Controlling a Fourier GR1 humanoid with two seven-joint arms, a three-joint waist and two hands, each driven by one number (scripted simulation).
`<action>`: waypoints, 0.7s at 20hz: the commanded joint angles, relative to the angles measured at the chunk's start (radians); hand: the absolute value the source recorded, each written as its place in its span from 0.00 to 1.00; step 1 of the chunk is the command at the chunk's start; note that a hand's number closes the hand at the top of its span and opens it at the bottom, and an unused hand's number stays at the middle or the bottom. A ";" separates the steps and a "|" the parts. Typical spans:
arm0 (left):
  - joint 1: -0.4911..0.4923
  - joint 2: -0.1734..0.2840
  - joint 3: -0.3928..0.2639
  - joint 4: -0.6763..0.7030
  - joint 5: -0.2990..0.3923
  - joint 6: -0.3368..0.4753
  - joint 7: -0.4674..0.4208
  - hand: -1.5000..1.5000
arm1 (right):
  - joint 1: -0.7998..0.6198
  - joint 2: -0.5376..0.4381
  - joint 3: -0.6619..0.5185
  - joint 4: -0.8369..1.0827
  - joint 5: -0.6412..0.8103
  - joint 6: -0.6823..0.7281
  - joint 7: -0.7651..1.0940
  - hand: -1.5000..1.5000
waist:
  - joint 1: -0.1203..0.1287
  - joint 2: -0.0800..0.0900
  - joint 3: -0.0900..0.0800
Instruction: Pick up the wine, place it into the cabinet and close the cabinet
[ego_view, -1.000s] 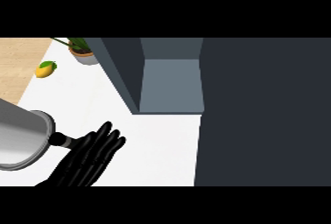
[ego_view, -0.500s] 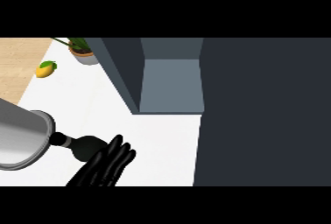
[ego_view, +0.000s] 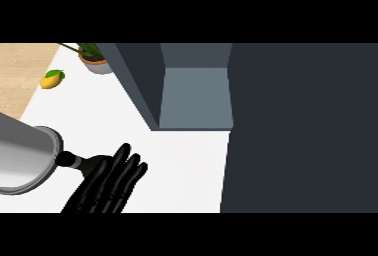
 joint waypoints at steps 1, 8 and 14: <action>-0.008 0.015 0.113 -0.064 0.086 -0.001 0.080 0.00 | -0.065 0.002 0.009 -0.113 -0.037 -0.043 0.118 0.00 | 0.000 0.002 -0.001; 0.067 0.047 0.227 0.067 0.121 -0.050 -0.122 0.00 | 0.034 0.023 0.058 -0.091 0.016 -0.001 0.048 0.00 | -0.002 0.002 -0.001; 0.074 0.092 0.427 0.086 0.199 -0.090 -0.162 0.00 | 0.031 0.022 0.063 -0.171 -0.003 -0.018 0.106 0.00 | -0.004 0.000 -0.001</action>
